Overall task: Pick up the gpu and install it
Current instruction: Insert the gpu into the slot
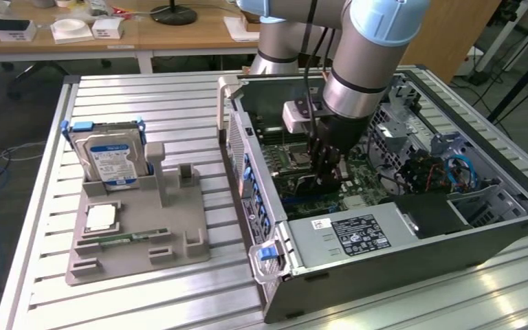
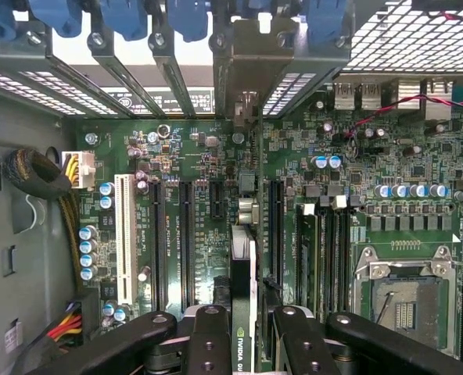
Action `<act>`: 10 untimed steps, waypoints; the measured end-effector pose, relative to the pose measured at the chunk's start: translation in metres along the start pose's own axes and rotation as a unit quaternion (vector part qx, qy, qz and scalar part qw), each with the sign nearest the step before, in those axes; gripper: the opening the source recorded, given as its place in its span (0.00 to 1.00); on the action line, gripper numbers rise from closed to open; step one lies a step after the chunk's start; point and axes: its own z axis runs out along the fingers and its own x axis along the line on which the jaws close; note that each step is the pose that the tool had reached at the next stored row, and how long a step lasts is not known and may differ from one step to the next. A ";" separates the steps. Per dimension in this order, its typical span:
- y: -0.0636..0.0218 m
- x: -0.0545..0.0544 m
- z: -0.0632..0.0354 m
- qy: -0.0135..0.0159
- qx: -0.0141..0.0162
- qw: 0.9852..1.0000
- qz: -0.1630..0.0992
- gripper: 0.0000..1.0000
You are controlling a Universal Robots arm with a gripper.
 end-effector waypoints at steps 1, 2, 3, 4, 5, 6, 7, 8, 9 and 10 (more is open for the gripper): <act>0.0001 0.000 0.0001 0.000 0.000 1.000 0.000 0.26; 0.0003 0.000 0.0001 0.000 0.000 1.000 0.000 0.26; 0.0004 0.000 0.0001 0.000 0.000 1.000 0.000 0.26; 0.0007 0.000 0.0003 0.000 0.000 1.000 0.000 0.26; 0.0013 0.000 0.0004 0.000 0.000 1.000 0.000 0.26; 0.0017 0.000 0.0006 0.000 0.000 1.000 0.000 0.26; 0.0017 0.000 0.0007 0.000 0.000 1.000 0.000 0.26; 0.0017 0.000 0.0014 0.000 0.000 1.000 0.000 0.26; 0.0016 0.000 0.0028 0.000 0.000 1.000 0.000 0.26; 0.0017 0.000 0.0040 0.000 0.001 1.000 0.000 0.26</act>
